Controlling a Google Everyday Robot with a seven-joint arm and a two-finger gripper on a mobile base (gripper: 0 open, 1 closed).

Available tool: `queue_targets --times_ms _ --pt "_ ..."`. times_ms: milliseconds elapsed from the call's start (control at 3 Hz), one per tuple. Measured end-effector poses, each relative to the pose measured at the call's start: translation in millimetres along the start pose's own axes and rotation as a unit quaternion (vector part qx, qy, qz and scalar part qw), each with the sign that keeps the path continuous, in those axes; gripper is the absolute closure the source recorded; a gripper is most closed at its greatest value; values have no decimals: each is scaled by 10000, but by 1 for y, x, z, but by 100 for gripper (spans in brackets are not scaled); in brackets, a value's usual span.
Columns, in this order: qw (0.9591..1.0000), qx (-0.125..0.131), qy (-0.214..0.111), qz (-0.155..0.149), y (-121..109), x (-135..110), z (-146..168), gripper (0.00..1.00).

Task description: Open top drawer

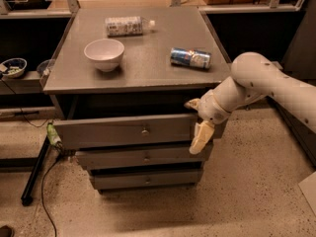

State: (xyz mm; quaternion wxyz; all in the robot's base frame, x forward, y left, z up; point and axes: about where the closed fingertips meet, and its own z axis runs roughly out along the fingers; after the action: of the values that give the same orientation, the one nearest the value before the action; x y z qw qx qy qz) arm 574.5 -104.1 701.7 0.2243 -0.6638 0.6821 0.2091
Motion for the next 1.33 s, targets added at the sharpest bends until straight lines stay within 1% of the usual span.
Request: queue_targets --times_ms 333,667,1000,1333 --pt "9998 -184 55 -17 -14 1 22 0" --pt "9998 -184 55 -17 -14 1 22 0" --pt "9994 -309 26 -142 -8 -3 22 0" --pt "9947 -946 -385 -137 6 -2 27 0"
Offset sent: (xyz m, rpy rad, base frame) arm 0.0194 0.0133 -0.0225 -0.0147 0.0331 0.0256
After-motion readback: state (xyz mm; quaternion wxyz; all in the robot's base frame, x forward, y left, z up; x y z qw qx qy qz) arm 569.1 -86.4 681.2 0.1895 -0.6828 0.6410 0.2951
